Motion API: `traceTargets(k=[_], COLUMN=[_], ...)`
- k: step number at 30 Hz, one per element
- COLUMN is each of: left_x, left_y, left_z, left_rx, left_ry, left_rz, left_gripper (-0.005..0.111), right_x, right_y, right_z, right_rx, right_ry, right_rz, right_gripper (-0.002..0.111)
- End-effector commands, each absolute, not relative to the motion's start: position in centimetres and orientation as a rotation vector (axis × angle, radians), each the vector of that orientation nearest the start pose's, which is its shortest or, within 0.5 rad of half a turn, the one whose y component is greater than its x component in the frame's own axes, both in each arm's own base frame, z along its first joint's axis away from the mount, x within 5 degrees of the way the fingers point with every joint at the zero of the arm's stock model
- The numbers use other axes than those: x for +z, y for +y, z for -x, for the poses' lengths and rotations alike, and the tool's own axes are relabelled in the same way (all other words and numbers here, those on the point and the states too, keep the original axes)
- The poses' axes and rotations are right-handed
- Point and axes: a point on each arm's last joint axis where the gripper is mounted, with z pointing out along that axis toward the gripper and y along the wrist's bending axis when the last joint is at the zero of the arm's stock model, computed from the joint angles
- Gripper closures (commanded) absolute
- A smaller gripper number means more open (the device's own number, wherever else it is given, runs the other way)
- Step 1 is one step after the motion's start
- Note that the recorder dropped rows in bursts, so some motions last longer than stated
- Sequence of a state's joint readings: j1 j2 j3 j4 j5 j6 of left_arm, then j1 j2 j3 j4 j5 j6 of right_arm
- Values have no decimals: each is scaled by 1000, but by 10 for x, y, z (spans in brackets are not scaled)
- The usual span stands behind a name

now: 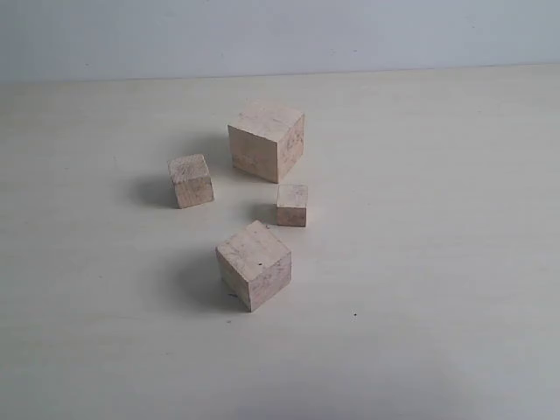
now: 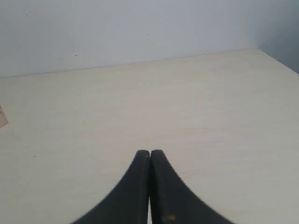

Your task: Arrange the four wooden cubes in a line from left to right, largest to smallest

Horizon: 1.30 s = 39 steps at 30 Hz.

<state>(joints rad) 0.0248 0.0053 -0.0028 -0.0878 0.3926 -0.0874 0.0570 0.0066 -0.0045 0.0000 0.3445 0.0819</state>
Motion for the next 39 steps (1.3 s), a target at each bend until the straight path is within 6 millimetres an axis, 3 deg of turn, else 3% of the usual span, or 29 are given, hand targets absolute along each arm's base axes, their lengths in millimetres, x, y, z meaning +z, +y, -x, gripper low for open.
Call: traceTargets(k=[1,8,13,21,24,27,29,32,35,39], left_x=[179,179,179,179,179,179,179,179,179,179], left_y=[-2,-2,-2,-2,-2,-2,-2,-2,-2,-2], left_z=[-53,-53,-53,-53,-53,-53,-53,-53,-53,-53], left_rx=[-131,-131,-131,-131,-131,-131,-131,-131,-131,-131], left_ry=[1857,1857,1857,1857,1857,1857,1857,1857,1857,1857], left_rz=[148,148,148,148,148,148,148,148,148,148], left_gripper=[107,107,107,107,107,107,107,107,107,107], right_x=[183,186,210,224,240,250,282,320,366,397], right_y=[3,3,3,3,3,3,2,2,3,14], right_z=[-54,-54,-56,-55,-50,-48,-38,-40,-59,-99], right_rx=[91,89,111,116,133,178,193,218,230,263], right_ry=[1824,1787,1519,1367,1184,1188,1176,1205,1294,1490], right_rz=[-15,-12,-16,-14,-20,-50,-60,-79,-98,-38], right_gripper=[108,108,108,108,108,108,108,108,108,108])
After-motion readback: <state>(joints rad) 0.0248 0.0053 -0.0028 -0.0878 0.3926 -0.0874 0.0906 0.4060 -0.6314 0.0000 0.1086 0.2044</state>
